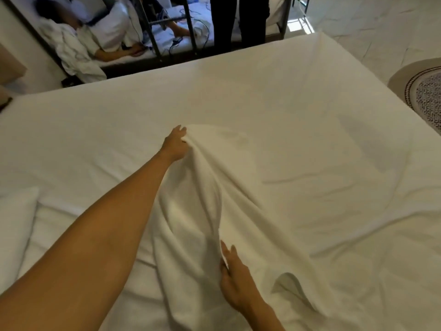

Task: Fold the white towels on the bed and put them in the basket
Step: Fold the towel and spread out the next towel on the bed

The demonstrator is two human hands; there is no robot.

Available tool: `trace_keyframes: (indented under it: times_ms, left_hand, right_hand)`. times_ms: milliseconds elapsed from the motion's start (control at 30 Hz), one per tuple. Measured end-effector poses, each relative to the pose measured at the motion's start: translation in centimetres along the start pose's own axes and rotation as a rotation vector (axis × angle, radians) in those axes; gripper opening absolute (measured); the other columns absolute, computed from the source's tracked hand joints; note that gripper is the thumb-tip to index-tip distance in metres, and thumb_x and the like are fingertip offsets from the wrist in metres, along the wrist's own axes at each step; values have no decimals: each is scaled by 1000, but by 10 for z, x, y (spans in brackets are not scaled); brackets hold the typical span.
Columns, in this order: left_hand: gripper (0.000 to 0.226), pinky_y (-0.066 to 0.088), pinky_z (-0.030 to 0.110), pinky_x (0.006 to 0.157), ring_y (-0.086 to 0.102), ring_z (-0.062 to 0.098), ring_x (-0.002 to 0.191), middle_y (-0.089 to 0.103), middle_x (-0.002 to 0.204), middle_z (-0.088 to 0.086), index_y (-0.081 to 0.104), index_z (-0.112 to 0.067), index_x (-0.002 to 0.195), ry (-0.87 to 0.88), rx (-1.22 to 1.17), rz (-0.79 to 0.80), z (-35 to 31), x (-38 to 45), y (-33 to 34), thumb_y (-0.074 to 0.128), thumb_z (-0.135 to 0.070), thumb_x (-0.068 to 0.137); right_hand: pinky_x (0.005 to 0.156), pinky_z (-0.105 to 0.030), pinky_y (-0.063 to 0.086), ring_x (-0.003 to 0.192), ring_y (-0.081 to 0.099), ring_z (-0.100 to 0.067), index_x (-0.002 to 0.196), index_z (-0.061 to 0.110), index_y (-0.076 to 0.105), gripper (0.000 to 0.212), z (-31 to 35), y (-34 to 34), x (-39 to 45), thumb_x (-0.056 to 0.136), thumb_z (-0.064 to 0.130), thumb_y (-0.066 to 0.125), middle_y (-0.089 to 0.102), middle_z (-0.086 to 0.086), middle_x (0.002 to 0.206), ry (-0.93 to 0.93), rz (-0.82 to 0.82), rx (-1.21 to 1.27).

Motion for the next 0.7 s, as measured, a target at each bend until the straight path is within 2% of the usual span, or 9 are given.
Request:
trace_keyframes:
  times_ms: [100,200,333,400,467,533,600,633,700]
  left_hand:
    - [60,13,29,120,15,25,148,10,161,7,24,-6,150,40,140,-76,41,-1,-39,37,6,93]
    - [60,12,28,120,15,26,148,10,161,7,24,-5,150,-59,150,-149,89,0,-80,36,7,92]
    - [69,15,36,122,9,28,149,-3,162,3,13,-14,153,-144,388,-18,139,-2,-80,37,7,92]
    - [73,16,41,122,5,28,150,-11,162,5,8,-19,153,-111,544,58,153,-10,-58,40,6,93]
    - [69,15,42,122,5,26,150,-10,162,6,10,-21,153,-83,592,137,163,-21,-22,42,-1,95]
    - [60,17,42,122,8,25,150,-6,162,8,14,-20,153,-57,569,235,169,-37,21,39,-14,99]
    - [56,18,42,121,8,26,150,-3,162,11,12,-14,153,-44,526,342,173,-60,68,31,-26,102]
    - [58,16,41,122,8,25,150,-2,162,12,9,-11,153,-58,483,384,176,-74,89,29,-31,103]
    - [62,14,38,123,6,24,150,-3,162,12,7,-8,153,-109,377,401,182,-103,120,29,-37,102]
  right_hand:
    - [119,-32,12,148,7,-25,150,33,3,55,24,56,4,101,23,25,-1,-9,160,-14,116,-15]
    - [119,-36,8,147,3,-29,150,34,2,55,50,109,6,101,25,25,-5,-9,160,-1,231,-9]
    - [117,-54,8,147,-4,-32,149,37,-2,55,62,160,11,100,33,23,-11,-6,160,50,337,-64]
    - [115,-55,6,147,-4,-30,150,34,-1,56,53,171,16,99,42,20,-9,-5,160,68,372,-184]
    - [117,-51,7,147,3,-28,151,25,4,56,47,158,25,100,41,20,2,-8,160,25,276,-355]
    - [116,-48,17,144,20,-27,149,20,23,52,40,131,36,98,31,22,24,-12,156,-44,87,-498]
    - [102,-47,41,125,53,-27,132,20,53,49,30,92,45,87,25,35,59,-14,131,-95,-118,-625]
    - [94,-46,48,112,63,-26,121,19,63,46,20,75,48,79,24,43,68,-12,116,-98,-168,-701]
    - [96,-46,45,104,67,-28,110,17,70,44,-5,43,52,71,24,50,71,-13,107,-85,-195,-824]
Point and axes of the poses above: each hand's wrist, its own x-axis towards the middle knuckle, its own y-axis out of the palm, z = x × y, the point moved 9 cm from there along x, towards the middle knuckle
